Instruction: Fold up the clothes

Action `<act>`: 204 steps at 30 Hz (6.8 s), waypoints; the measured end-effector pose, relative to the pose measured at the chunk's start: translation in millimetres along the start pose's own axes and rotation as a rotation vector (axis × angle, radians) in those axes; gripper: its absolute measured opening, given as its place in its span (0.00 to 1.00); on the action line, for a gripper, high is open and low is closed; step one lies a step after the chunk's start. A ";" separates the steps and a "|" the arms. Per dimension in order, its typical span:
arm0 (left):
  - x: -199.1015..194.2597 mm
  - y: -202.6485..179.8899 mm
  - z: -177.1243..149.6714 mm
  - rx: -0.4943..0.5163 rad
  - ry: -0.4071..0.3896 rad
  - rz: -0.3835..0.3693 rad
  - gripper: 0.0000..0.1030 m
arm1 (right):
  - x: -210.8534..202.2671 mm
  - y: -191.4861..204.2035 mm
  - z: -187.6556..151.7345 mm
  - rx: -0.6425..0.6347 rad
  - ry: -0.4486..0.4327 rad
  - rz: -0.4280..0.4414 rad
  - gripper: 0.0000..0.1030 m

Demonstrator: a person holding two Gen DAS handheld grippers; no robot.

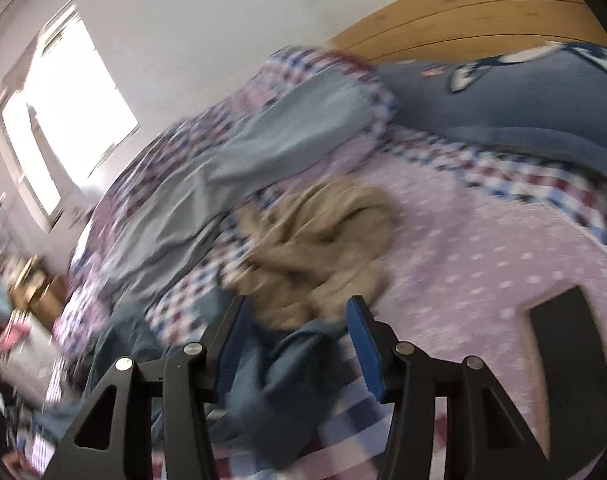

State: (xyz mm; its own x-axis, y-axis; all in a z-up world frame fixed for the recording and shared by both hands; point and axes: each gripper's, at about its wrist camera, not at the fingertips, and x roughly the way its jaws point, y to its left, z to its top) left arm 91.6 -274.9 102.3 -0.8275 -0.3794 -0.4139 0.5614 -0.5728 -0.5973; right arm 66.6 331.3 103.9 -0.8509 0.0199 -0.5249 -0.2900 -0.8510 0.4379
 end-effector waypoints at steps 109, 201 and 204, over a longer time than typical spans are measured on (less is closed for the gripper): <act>37.2 -92.4 -86.0 0.077 0.679 -0.752 0.03 | 63.8 225.1 -72.2 -0.876 0.074 0.170 0.10; 30.3 -132.1 -202.4 0.488 0.964 -0.586 0.45 | 146.2 170.6 -144.3 -0.894 0.317 -0.008 0.02; 33.9 -129.8 -199.3 0.483 0.961 -0.573 0.45 | 131.9 173.0 -134.6 -0.882 0.262 0.004 0.02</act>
State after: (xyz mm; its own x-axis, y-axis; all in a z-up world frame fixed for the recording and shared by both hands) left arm -7.2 -68.6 28.8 -0.4944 0.5924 -0.6361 -0.1139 -0.7696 -0.6283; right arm -36.9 116.0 12.1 -0.6937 -0.0121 -0.7201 0.2432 -0.9451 -0.2183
